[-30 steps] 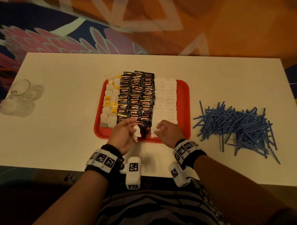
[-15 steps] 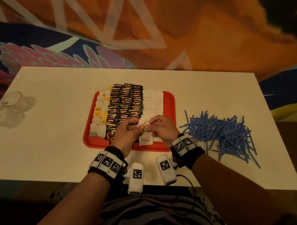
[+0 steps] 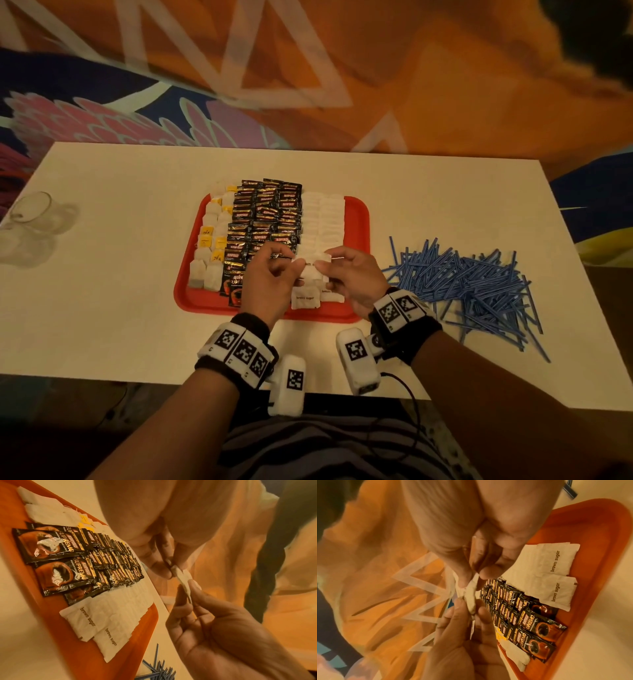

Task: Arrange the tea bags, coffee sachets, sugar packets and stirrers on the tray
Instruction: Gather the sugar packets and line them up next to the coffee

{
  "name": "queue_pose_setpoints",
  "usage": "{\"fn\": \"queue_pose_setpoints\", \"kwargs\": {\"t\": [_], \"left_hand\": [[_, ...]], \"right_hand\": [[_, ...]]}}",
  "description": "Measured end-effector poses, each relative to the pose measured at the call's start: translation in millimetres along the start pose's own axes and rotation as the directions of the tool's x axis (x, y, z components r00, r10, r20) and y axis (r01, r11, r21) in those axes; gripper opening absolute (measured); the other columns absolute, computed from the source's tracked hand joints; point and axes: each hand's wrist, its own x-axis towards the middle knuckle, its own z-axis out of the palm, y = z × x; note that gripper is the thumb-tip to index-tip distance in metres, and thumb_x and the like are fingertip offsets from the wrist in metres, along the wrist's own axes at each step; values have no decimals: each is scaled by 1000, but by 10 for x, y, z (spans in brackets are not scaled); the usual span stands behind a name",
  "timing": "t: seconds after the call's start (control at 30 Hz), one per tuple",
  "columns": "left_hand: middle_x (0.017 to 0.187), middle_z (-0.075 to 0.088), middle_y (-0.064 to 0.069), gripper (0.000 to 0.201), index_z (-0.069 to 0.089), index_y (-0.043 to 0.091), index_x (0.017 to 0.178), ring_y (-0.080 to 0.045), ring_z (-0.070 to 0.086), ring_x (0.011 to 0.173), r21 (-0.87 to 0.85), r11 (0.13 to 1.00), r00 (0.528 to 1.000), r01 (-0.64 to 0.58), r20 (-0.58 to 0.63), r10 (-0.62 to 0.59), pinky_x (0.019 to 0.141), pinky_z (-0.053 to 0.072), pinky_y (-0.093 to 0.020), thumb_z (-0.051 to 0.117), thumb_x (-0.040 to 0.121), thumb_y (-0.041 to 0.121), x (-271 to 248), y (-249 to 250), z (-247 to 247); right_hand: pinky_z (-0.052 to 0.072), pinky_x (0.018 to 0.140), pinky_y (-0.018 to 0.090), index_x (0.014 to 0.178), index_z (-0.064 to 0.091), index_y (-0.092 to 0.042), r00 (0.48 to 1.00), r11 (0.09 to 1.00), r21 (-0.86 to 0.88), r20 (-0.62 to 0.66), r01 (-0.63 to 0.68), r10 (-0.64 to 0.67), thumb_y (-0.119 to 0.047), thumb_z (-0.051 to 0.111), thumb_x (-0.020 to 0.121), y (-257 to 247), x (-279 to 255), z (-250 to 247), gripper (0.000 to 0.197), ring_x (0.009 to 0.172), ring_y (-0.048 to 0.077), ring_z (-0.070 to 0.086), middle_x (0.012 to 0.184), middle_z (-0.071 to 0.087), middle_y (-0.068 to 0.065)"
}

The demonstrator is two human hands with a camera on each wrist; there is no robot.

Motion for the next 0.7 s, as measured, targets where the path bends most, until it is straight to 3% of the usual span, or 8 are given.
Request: {"fn": "queue_pose_setpoints", "kwargs": {"t": [0.07, 0.17, 0.3, 0.37, 0.47, 0.53, 0.63, 0.7], "left_hand": [[86, 70, -13, 13, 64, 17, 91, -13, 69, 71, 21, 998, 998, -55, 41, 55, 70, 60, -31, 67, 92, 5, -19, -17, 6], [92, 73, -2, 23, 73, 22, 92, -8, 69, 77, 57, 993, 989, -104, 108, 98, 71, 58, -25, 64, 94, 2, -39, -57, 16], [94, 75, -4, 24, 74, 29, 96, -14, 71, 74, 86, 995, 990, -43, 135, 31, 72, 60, -33, 65, 95, 6, -35, -127, 15], [89, 75, -7, 24, 73, 31, 97, -17, 72, 71, 106, 994, 992, -16, 126, 2, 69, 60, -36, 66, 95, 9, -29, -176, 7], [90, 74, -7, 26, 73, 32, 105, -30, 71, 73, 140, 990, 990, -3, 138, -17, 71, 61, -46, 68, 93, 10, 2, -313, -3], [93, 74, -7, 32, 73, 38, 105, -35, 68, 73, 181, 983, 988, -12, 151, -16, 73, 60, -50, 69, 92, 9, 50, -442, -10], [97, 75, 3, 31, 74, 34, 104, -25, 70, 81, 283, 959, 993, -8, 111, -25, 83, 59, -47, 67, 92, 7, 140, -638, -35], [104, 74, 1, 25, 74, 25, 107, -22, 71, 88, 310, 950, 994, 37, 84, -66, 87, 59, -42, 66, 93, 6, 176, -746, -59]], "right_hand": [[46, 56, 28, 88, 65, -11, 1000, 1000, -9, -27, 6, -7, -1, 74, 82, 16, 4, 5, 14, 67, 23, 54, 75, 68, 10], [47, 53, 27, 90, 66, -10, 999, 1000, -15, -53, 14, -15, -7, 69, 88, 46, 1, -4, 5, 65, 23, 51, 78, 62, 15], [46, 47, 24, 91, 64, -11, 998, 1000, 18, -67, 8, -7, -8, 59, 95, 66, -10, -38, 6, 53, 15, 57, 71, 64, 10], [48, 50, 25, 95, 63, -9, 998, 1000, -5, -62, -26, 26, -12, 59, 96, 101, 15, -81, 5, 54, 13, 62, 71, 68, 7], [49, 52, 24, 104, 65, -3, 997, 981, -182, -20, -70, 68, -16, 72, 87, 206, 75, -165, 23, 61, 16, 61, 82, 68, 11], [46, 49, 20, 100, 68, -3, 998, 936, -345, -21, -65, 61, -14, 76, 84, 271, 114, -218, 22, 54, 10, 58, 79, 67, 8], [50, 56, 24, 89, 67, -18, 996, 846, -530, -84, -57, 14, -19, 76, 84, 346, 167, -304, 10, 57, 11, 61, 80, 71, 5], [53, 59, 24, 95, 65, -20, 993, 796, -599, -114, -91, 27, -21, 75, 85, 444, 232, -392, 14, 62, 12, 64, 89, 72, 6]]}}
